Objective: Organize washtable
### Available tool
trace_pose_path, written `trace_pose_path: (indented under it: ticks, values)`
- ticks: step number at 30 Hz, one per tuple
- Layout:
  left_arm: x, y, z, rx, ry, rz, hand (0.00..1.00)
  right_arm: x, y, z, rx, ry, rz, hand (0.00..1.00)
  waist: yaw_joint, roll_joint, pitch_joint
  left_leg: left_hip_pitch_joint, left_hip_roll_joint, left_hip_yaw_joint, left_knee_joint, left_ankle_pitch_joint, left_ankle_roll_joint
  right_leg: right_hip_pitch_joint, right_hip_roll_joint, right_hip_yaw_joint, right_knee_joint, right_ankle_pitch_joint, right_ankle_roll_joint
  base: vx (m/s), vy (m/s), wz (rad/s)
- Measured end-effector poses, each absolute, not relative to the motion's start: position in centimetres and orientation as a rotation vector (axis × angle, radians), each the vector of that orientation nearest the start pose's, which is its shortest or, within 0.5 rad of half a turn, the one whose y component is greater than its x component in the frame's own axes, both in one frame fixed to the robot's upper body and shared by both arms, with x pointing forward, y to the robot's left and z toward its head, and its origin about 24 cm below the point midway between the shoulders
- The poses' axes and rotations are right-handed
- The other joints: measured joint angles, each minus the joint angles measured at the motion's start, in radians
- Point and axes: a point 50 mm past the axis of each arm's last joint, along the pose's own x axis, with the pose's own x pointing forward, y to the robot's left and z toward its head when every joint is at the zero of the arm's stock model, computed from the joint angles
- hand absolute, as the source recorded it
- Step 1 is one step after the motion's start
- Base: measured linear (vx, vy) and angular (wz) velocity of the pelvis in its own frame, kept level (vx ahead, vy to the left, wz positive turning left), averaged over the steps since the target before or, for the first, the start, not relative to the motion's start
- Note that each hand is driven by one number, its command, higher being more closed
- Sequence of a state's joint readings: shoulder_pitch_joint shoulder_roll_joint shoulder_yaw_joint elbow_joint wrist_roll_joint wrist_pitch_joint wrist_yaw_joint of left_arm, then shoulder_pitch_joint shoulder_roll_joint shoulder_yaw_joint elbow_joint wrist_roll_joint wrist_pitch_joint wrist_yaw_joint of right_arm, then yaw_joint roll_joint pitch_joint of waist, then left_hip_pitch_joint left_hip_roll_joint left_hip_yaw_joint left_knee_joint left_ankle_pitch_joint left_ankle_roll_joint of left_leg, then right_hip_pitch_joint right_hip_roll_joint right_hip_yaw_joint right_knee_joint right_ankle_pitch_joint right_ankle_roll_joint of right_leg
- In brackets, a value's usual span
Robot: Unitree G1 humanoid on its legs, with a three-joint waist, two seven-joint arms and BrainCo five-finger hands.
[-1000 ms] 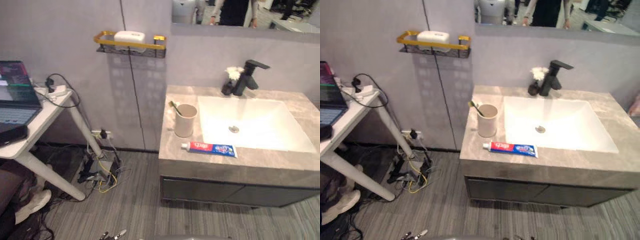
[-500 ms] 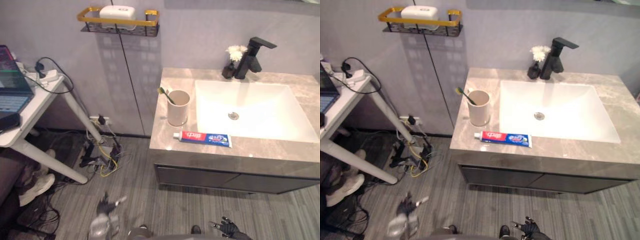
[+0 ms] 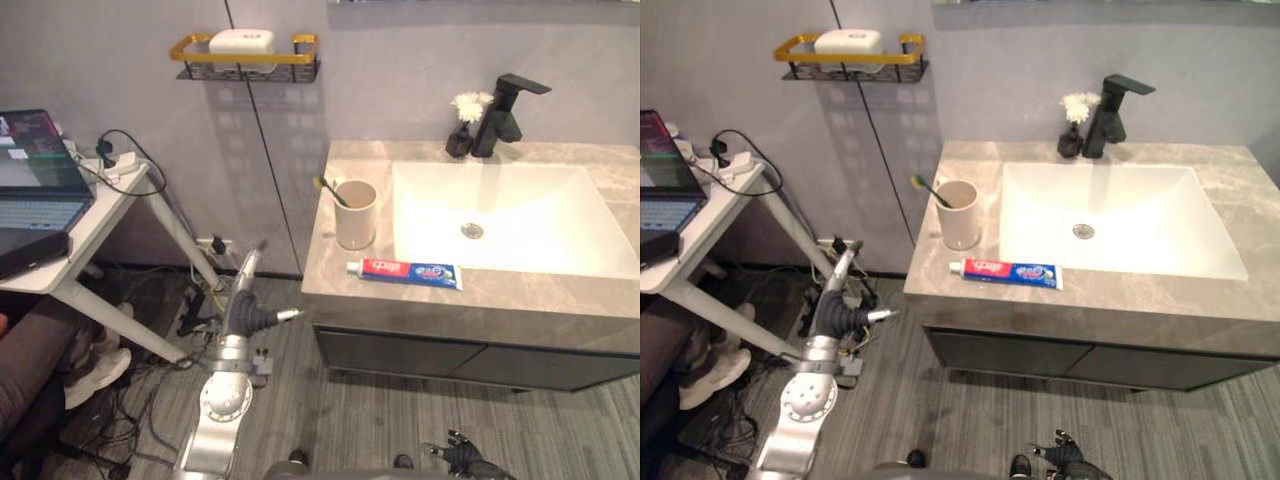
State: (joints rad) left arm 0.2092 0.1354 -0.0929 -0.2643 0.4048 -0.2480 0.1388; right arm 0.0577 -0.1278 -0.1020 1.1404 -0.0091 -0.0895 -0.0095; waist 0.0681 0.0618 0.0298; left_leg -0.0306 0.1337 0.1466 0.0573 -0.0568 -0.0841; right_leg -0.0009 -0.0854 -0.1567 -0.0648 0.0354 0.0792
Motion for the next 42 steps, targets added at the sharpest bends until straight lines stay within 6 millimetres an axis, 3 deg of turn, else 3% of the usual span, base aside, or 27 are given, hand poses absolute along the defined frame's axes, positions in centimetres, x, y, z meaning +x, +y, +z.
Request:
trace_pose_path:
  ticks: [4,9,24,33,38,40,42]
  values:
    - [20.3,13.6,10.1,0.503,-0.461,-0.093,0.0,9.2,-20.6,-16.2,-0.09,1.108,-0.106,0.0,0.0,0.014,-0.022,0.019,-0.011,0.0,-0.017,0.003,0.001,0.024,-0.007,-0.001,-0.019,0.004,0.002,0.11,0.02,0.0]
    - [20.0,12.0,11.9,0.486,-0.555,-0.171,0.0,9.7,-19.7,-16.3,-0.127,1.113,-0.02,0.0,0.002,0.014,-0.025,0.011,-0.02,-0.012,-0.006,0.003,0.001,0.031,-0.017,-0.004,-0.025,0.003,0.002,0.03,0.015,0.05]
    - [19.3,7.0,13.2,0.332,-0.656,-0.428,0.0,9.8,-19.9,-16.3,-0.13,1.113,-0.031,0.0,0.0,0.018,-0.032,-0.063,-0.032,-0.049,-0.005,0.029,0.016,-0.041,-0.027,-0.026,0.011,0.003,0.007,-0.04,0.004,0.07]
    - [19.6,4.1,15.6,0.347,-0.817,-0.55,0.0,10.4,-20.4,-16.0,-0.081,1.077,-0.093,0.0,-0.015,0.021,-0.003,-0.106,-0.029,-0.011,-0.007,0.029,0.016,-0.115,-0.027,0.015,0.024,0.01,0.005,0.0,-0.004,-0.12]
    - [20.8,2.9,15.2,0.441,-0.829,-0.577,0.0,11.2,-20.2,-15.7,-0.051,1.035,-0.118,0.0,-0.053,0.023,0.022,-0.107,-0.03,0.008,-0.013,0.029,0.016,-0.13,-0.028,0.033,0.026,0.012,0.007,0.01,-0.008,-0.13]
    - [21.0,2.2,14.8,0.394,-0.817,-0.583,0.0,11.3,-20.1,-15.7,-0.045,1.025,-0.124,0.0,-0.052,0.022,0.025,-0.107,-0.03,0.02,-0.016,0.029,0.016,-0.138,-0.028,0.044,0.026,0.012,0.007,0.01,-0.014,-0.11]
    - [21.8,0.6,13.6,0.465,-0.815,-0.593,0.0,11.3,-20.3,-15.6,-0.035,1.02,-0.153,0.0,-0.051,0.022,0.025,-0.108,-0.031,0.025,-0.018,0.029,0.016,-0.143,-0.029,0.049,0.027,0.012,0.007,0.0,-0.008,-0.1]
